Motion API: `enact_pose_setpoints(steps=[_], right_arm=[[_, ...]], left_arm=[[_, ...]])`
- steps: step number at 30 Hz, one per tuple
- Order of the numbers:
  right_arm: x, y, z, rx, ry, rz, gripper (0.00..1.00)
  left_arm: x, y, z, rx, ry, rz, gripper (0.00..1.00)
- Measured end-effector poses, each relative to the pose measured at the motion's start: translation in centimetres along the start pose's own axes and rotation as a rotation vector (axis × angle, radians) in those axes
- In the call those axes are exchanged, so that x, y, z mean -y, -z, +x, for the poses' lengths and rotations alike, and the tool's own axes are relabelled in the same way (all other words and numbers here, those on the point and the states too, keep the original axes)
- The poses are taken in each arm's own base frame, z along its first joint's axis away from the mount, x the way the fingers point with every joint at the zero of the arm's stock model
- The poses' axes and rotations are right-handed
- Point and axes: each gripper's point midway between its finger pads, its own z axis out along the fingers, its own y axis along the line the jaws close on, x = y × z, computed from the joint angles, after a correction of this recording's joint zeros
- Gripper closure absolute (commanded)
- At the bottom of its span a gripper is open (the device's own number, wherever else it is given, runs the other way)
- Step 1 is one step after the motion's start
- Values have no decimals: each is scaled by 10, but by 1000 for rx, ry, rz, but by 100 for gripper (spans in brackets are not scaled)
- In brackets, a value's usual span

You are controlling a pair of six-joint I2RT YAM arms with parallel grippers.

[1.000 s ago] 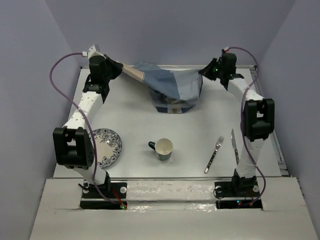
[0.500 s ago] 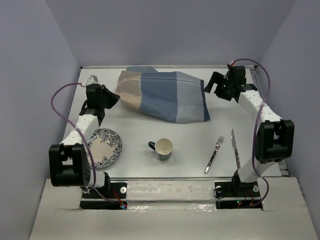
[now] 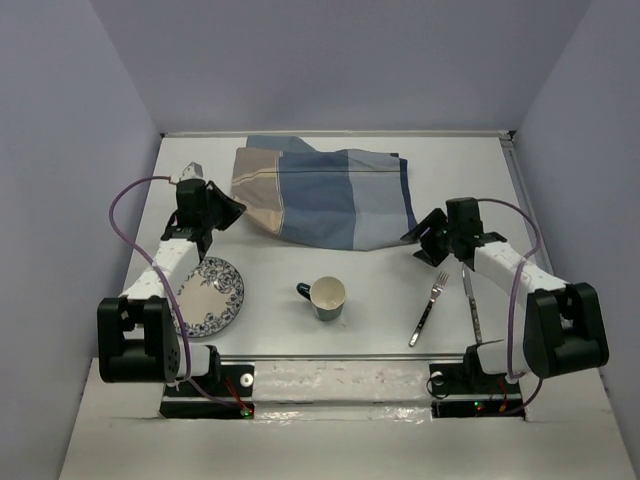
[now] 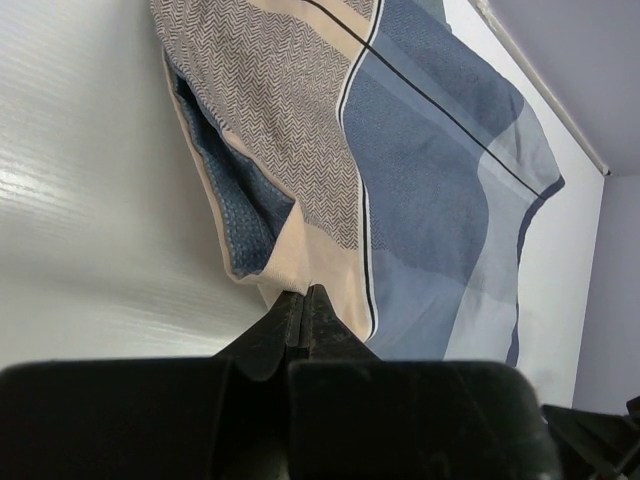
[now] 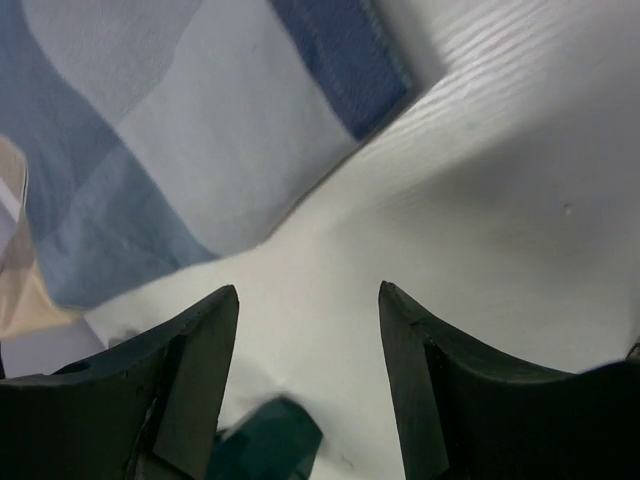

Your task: Set the dinner table for one person

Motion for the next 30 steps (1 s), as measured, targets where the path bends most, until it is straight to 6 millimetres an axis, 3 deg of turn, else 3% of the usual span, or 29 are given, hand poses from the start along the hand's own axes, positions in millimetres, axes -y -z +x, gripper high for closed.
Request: enact_pose_setpoints(steps=[6, 10, 15, 17, 19, 20, 23, 27, 30], right_arm=[[16, -43, -26, 95, -78, 117, 47], [26, -61, -32, 116, -113, 163, 56], [26, -63, -43, 173, -143, 172, 61], [27, -65, -46, 190, -154, 177, 74], [28, -71, -48, 197, -160, 180, 76], [27, -74, -50, 202, -167, 177, 91], [23, -81, -55, 209, -169, 163, 100], [18, -81, -60, 222, -134, 159, 100], [0, -68, -74, 257, -52, 127, 100]], left_arm=[[5, 0, 9, -23, -22, 10, 100], [7, 0, 12, -32, -32, 14, 100], [6, 0, 13, -36, -34, 10, 100], [6, 0, 13, -36, -34, 9, 100], [6, 0, 13, -36, -34, 8, 100], [6, 0, 14, -37, -34, 7, 100], [5, 0, 13, -34, -34, 2, 100], [8, 0, 8, -22, -38, 2, 100], [20, 0, -6, -2, -47, 14, 100]])
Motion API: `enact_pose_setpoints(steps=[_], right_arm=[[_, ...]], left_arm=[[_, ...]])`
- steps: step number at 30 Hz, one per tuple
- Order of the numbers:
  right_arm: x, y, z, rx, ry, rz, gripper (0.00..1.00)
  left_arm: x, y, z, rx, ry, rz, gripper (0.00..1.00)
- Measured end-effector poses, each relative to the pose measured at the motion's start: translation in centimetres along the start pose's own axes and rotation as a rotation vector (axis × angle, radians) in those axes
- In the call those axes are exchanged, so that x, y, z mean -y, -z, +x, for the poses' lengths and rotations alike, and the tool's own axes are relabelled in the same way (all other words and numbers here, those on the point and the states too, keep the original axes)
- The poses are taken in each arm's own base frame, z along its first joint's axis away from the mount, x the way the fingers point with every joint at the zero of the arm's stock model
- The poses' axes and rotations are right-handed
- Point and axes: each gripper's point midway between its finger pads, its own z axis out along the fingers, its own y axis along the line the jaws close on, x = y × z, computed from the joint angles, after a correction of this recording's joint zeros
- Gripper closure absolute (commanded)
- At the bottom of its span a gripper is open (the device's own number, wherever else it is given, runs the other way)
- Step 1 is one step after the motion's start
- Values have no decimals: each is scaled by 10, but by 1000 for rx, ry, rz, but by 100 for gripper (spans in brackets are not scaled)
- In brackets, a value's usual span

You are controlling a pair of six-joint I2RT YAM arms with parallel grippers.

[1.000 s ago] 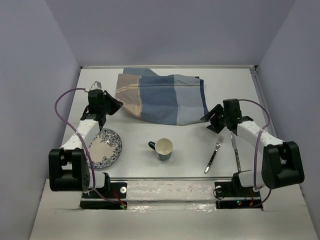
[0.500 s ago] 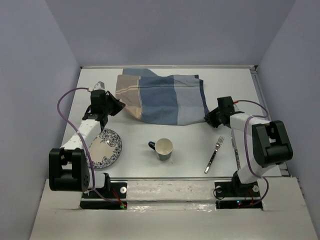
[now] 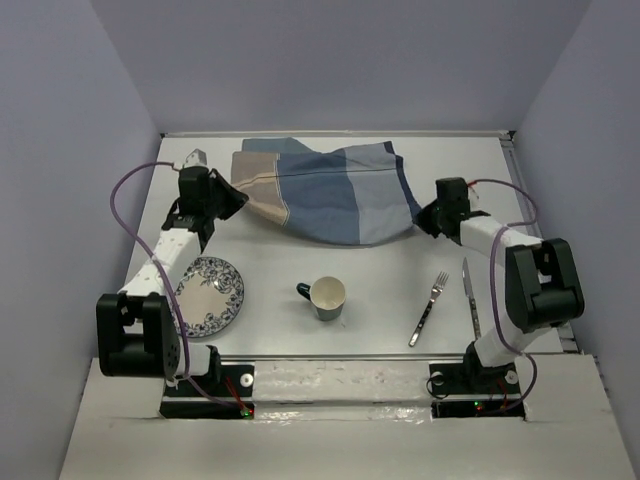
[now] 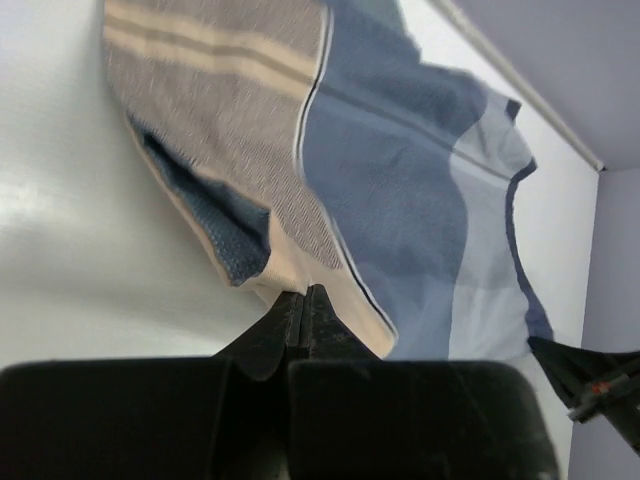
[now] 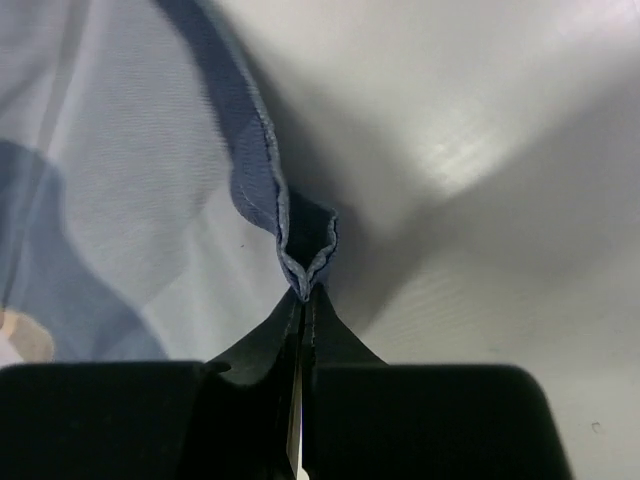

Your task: Set the dinner table for one person

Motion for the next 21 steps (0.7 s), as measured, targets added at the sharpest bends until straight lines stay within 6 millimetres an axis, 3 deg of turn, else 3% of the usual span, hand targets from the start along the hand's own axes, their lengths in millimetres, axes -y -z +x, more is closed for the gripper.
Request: enact_pose_setpoints(steps=[3, 4, 5, 8, 10, 12, 13, 15, 18, 21], right_arm=[[-51, 38, -40, 98, 106, -115, 100], [-74, 58, -59, 149, 141, -166, 100], [-99, 80, -78, 202, 168, -228, 100], [-182, 178, -144, 421, 256, -430, 100], [-223, 256, -182, 578, 289, -560, 100], [-244, 323, -205, 703, 309, -649, 100], [-250, 358, -214, 767, 317, -691, 100], [-255, 400, -224, 842, 332, -731, 100], [-256, 436, -232, 909, 358, -752, 100], [-257, 433, -234, 918, 394, -724, 100]], left_arm=[[27, -2, -35, 47, -23, 27, 100], [41, -1, -53, 70, -33, 38, 100], [67, 3, -84, 127, -54, 74, 100], [127, 32, -154, 275, -98, 162, 100], [171, 68, -199, 395, -124, 245, 100], [215, 120, -239, 523, -145, 341, 100], [224, 132, -246, 550, -149, 362, 100], [248, 175, -264, 628, -161, 426, 100], [262, 207, -272, 679, -167, 469, 100], [261, 209, -270, 674, -167, 465, 100]])
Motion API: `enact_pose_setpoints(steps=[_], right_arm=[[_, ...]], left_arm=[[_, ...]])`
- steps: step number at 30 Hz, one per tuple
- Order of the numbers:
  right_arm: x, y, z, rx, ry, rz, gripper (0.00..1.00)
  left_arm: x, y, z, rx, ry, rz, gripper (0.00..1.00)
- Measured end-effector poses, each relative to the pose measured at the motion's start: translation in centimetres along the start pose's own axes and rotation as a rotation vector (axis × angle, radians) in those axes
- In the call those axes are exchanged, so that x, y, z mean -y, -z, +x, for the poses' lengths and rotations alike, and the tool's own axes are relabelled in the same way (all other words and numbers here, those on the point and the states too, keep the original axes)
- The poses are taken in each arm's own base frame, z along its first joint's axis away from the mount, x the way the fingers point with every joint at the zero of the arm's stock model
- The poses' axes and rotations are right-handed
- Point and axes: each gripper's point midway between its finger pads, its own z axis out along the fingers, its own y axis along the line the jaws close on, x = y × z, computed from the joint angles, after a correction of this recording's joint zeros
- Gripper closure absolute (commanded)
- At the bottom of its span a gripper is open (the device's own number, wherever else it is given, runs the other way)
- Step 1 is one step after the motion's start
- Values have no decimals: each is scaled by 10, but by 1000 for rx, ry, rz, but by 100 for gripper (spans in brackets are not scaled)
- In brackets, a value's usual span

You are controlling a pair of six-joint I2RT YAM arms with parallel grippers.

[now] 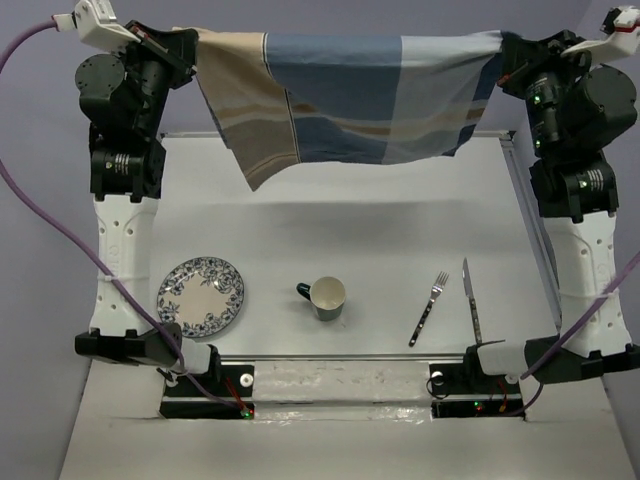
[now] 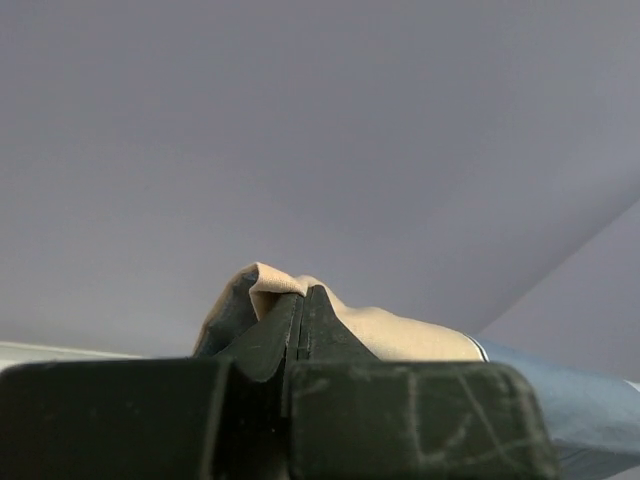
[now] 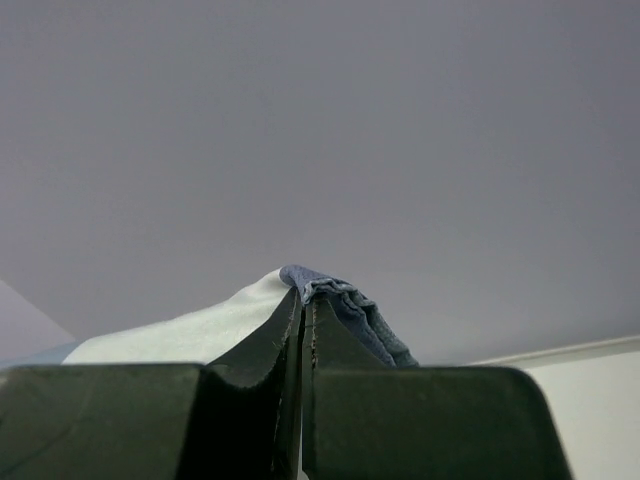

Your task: Set the dinner table for one person

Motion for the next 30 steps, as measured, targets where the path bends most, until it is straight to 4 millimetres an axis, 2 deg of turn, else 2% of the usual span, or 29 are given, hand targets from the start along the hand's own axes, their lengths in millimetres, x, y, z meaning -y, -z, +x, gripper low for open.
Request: enact_pose_setpoints(steps=[2, 4, 6, 7, 8, 9, 10, 14, 15, 17, 18, 21, 23, 25, 27, 29, 30], right_arm=[[4, -7, 12, -26, 19, 12, 100], [17, -22, 37, -82, 41, 37, 100], [38, -42, 73, -159, 59, 75, 100], [45, -50, 90, -196, 61, 83, 100], [57, -59, 114, -248, 64, 100, 100], [62, -63, 124, -267, 66, 109, 100], [75, -72, 152, -328, 65, 128, 100], [103, -100, 208, -443, 43, 162, 100], [111, -113, 216, -453, 32, 164, 100], [120, -127, 223, -463, 11, 171, 100], [120, -133, 220, -456, 1, 165, 100], [119, -142, 200, -420, -13, 146, 100], [111, -142, 180, -387, -14, 124, 100], [101, -132, 163, -371, -16, 102, 100], [92, -112, 152, -368, -22, 75, 100], [90, -93, 158, -380, -29, 52, 100], [92, -79, 167, -401, -34, 48, 100]], left_arm=[[-9, -7, 10, -26, 3, -21, 100], [-26, -19, 28, -70, 6, -46, 100], [-44, -32, 49, -122, 17, -68, 100], [-64, -44, 72, -177, 31, -97, 100], [-73, -49, 82, -200, 37, -110, 100], [-93, -59, 106, -257, 53, -147, 100], [-107, -66, 122, -294, 65, -171, 100], [-149, -100, 173, -406, 120, -236, 100], [-152, -112, 176, -407, 128, -232, 100], [-155, -130, 181, -403, 151, -215, 100], [-152, -138, 179, -395, 170, -200, 100], [-137, -144, 167, -374, 194, -158, 100], [-120, -144, 149, -343, 194, -117, 100], [-108, -140, 134, -320, 175, -96, 100], [-102, -129, 128, -319, 141, -102, 100], [-103, -117, 133, -337, 98, -124, 100], [-109, -104, 145, -363, 65, -152, 100]])
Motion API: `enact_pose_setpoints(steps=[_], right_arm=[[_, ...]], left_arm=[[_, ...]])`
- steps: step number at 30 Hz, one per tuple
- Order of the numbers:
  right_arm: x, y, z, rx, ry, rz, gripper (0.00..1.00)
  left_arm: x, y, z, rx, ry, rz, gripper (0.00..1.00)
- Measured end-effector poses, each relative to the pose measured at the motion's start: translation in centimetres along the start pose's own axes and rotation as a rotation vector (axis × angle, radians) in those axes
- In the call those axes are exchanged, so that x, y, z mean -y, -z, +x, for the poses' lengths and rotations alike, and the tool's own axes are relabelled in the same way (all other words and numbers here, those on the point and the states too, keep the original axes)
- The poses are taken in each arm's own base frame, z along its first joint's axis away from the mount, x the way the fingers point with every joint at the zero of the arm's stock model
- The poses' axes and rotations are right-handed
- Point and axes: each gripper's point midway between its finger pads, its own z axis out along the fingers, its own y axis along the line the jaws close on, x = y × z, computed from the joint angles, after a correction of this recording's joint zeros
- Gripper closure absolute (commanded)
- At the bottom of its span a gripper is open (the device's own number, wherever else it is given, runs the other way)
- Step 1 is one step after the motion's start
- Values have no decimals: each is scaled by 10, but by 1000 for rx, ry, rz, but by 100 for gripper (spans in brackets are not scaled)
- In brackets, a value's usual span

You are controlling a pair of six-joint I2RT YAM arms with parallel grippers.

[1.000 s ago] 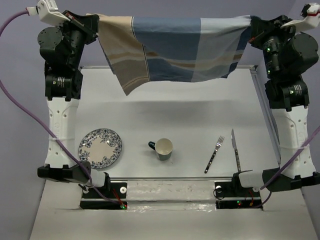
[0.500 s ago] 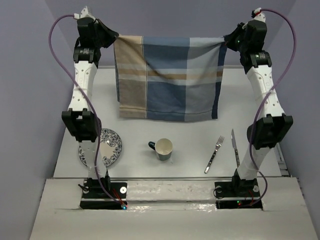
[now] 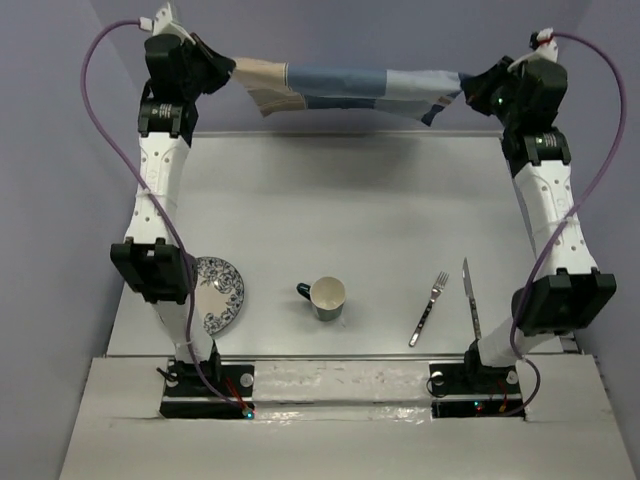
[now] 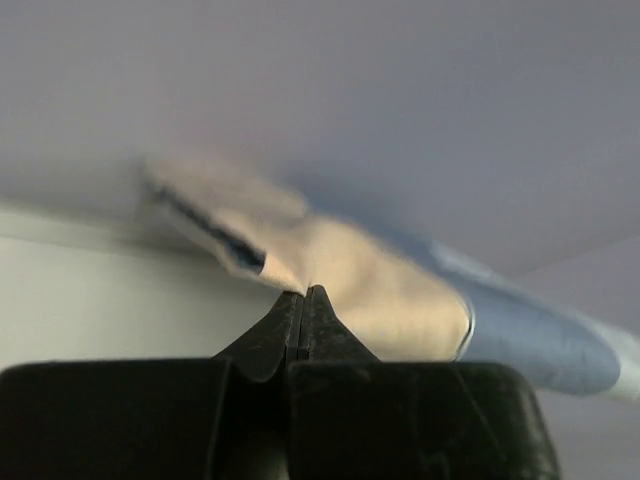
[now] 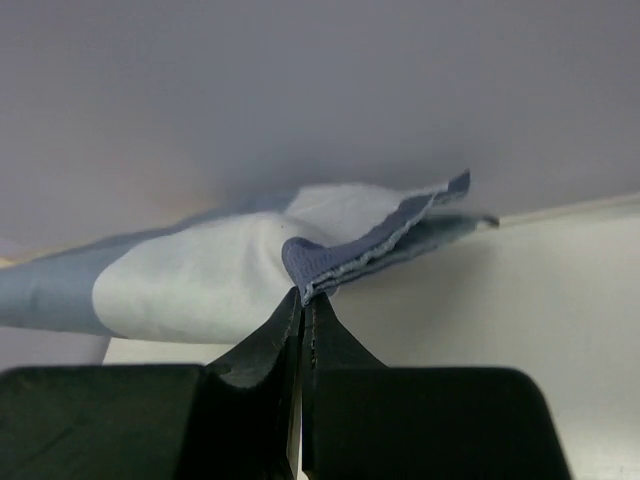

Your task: Set the dinner table for one person

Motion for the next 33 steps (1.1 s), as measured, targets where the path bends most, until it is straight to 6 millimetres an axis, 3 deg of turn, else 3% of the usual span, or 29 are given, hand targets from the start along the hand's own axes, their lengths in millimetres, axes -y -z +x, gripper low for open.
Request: enact_pose_setpoints(steps=[2, 3, 5, 6, 7, 8, 10, 11, 13, 16, 20, 24, 33], right_arm=[[15, 12, 42, -62, -13, -2, 100], [29, 18, 75, -126, -25, 15, 100], [50, 19, 123, -203, -44, 32, 100], [71, 23, 166, -280, -69, 64, 100], [81, 27, 188, -322, -82, 81, 100], [104, 39, 239, -427, -113, 130, 100], [130, 62, 301, -558, -163, 190, 100], [140, 72, 324, -610, -184, 219, 100], [153, 90, 357, -687, -219, 263, 100], [160, 103, 379, -729, -248, 284, 100], [162, 117, 390, -747, -263, 294, 100], [163, 136, 391, -759, -263, 320, 100], [161, 161, 371, -717, -233, 368, 100]], left_arm=[[-20, 17, 39, -58, -32, -49, 100], [-30, 26, 59, -98, -37, -76, 100], [-53, 39, 102, -143, -50, -95, 100], [-76, 50, 136, -196, -45, -130, 100], [-85, 54, 149, -214, -42, -141, 100], [-109, 62, 180, -260, -31, -179, 100], [-143, 73, 221, -304, -17, -221, 100], [-170, 89, 261, -370, 7, -272, 100], [-201, 109, 305, -454, 40, -339, 100], [-227, 133, 350, -532, 75, -388, 100], [-239, 154, 374, -557, 95, -405, 95], [-236, 173, 374, -533, 99, -401, 94], [-226, 197, 354, -460, 83, -417, 95]])
